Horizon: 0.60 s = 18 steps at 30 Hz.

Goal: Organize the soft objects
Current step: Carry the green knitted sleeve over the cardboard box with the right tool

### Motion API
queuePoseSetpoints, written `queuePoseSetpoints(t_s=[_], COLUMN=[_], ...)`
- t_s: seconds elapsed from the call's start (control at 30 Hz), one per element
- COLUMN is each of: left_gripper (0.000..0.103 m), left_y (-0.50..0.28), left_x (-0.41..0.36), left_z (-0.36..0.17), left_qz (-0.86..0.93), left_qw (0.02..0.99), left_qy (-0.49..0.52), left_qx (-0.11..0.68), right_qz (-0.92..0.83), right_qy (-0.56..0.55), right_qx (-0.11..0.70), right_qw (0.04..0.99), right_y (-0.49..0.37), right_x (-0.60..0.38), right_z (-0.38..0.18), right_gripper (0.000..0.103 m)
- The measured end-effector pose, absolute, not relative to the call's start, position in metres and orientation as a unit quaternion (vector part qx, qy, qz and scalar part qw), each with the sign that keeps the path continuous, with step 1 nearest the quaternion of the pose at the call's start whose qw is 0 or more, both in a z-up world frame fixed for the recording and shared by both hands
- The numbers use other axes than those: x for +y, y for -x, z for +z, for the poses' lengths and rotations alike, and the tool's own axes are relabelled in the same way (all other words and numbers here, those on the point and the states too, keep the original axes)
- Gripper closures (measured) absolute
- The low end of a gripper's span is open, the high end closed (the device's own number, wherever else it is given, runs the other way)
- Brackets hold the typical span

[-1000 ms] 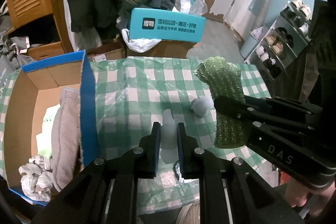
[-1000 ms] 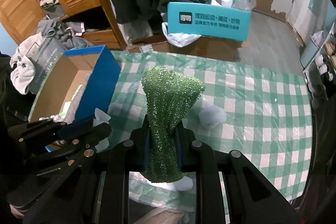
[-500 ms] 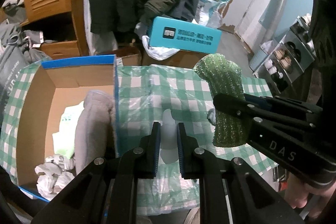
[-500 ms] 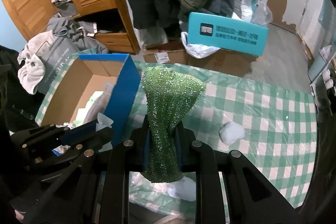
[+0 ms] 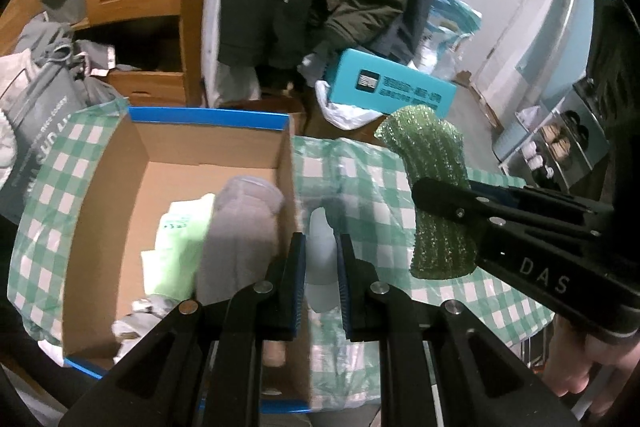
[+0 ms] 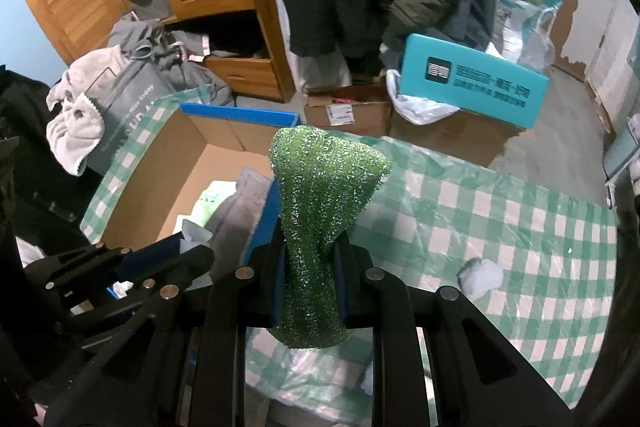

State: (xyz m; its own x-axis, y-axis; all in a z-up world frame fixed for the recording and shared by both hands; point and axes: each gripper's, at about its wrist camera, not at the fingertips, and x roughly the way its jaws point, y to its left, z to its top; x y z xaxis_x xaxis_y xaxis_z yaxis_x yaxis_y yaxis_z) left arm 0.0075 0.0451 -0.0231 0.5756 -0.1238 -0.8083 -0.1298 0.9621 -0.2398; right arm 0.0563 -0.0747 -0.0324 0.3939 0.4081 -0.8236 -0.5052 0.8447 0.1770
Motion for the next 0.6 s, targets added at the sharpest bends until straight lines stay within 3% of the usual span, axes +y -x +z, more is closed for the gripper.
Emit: queuePoseSetpoints(t_s=[0.6], left_gripper=[0.088], left_y=[0.003], left_x=[0.119], left_z=[-0.049], left_qz=[0.057], left_qw=[0.865], left_qy=[0.159], left_qx=[0.472], right_qz=[0.312], right_qy=[0.083], right_qx=[0.502], right_qw=[0.802], right_y=[-0.054], right_x=[0.011], right_z=[-0.049], right_gripper=[0.085])
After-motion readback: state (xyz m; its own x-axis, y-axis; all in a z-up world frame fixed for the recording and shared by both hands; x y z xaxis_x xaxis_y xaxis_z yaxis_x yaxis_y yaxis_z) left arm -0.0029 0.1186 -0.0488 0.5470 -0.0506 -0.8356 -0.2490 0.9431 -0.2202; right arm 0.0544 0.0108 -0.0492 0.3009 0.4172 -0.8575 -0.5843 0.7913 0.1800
